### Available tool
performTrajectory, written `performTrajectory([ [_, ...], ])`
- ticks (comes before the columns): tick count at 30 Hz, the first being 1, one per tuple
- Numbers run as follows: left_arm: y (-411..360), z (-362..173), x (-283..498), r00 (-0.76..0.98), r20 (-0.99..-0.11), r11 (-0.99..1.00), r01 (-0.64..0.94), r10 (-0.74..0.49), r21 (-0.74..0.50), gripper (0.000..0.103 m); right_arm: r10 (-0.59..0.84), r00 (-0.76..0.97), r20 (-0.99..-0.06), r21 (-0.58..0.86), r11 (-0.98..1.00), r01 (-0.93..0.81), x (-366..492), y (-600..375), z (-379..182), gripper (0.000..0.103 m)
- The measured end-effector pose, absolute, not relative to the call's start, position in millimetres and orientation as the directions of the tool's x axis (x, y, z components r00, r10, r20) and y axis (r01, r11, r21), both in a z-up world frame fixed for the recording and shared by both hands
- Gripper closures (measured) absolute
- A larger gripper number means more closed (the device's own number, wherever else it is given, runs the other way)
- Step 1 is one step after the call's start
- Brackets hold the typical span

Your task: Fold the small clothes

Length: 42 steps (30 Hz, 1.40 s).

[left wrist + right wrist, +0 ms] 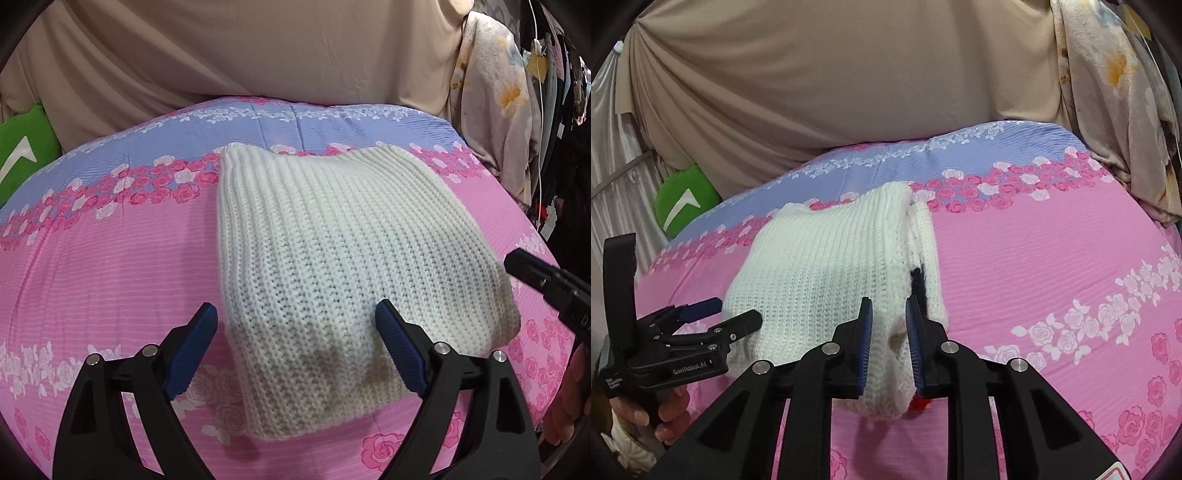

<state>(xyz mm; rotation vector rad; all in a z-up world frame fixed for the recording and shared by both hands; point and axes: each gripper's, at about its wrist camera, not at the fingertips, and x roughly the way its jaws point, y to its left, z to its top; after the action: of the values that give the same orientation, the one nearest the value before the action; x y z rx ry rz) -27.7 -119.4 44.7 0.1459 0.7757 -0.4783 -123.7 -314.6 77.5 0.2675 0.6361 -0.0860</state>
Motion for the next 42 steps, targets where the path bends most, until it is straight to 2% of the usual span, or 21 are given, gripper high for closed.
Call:
performTrajectory([
  [9, -124, 42, -26, 0.616, -0.710, 0.890, 0.454, -0.341, -0.034, 0.018, -0.027, 0.749, -0.662, 0.164, 0.970, 0.180, -81, -314, 50, 0.085],
  [16, -125, 42, -22, 0.609, -0.717, 0.893, 0.448, -0.340, -0.043, 0.018, -0.033, 0.755, -0.655, 0.176, 0.965, 0.195, -79, -317, 55, 0.081],
  [17, -122, 44, -22, 0.605, -0.714, 0.891, 0.450, -0.351, -0.057, 0.017, -0.024, 0.766, -0.642, 0.197, 0.961, 0.195, -84, -319, 58, 0.079],
  [21, -106, 54, -14, 0.575, -0.700, 0.879, 0.446, -0.424, -0.167, 0.009, -0.005, 0.788, -0.616, 0.258, 0.944, 0.208, -102, -331, 66, 0.050],
  [24, -100, 54, 2, 0.534, -0.710, 0.868, 0.440, -0.459, -0.230, 0.007, 0.030, 0.771, -0.636, 0.281, 0.940, 0.195, -100, -338, 60, 0.038],
  [30, -103, 33, 31, 0.423, -0.746, 0.839, 0.430, -0.514, -0.333, 0.007, 0.197, 0.712, -0.674, 0.419, 0.896, 0.149, -74, -349, 32, 0.029],
  [36, -114, 15, 43, 0.327, -0.741, 0.787, 0.446, -0.586, -0.426, 0.005, 0.280, 0.682, -0.676, 0.489, 0.862, 0.130, -51, -354, 15, 0.018],
  [40, -118, 13, 48, 0.306, -0.733, 0.767, 0.467, -0.608, -0.441, 0.005, 0.316, 0.680, -0.661, 0.520, 0.847, 0.112, -41, -356, 15, 0.018],
  [42, -121, 14, 49, 0.294, -0.734, 0.758, 0.481, -0.612, -0.440, 0.005, 0.318, 0.676, -0.665, 0.517, 0.849, 0.110, -36, -355, 17, 0.023],
])
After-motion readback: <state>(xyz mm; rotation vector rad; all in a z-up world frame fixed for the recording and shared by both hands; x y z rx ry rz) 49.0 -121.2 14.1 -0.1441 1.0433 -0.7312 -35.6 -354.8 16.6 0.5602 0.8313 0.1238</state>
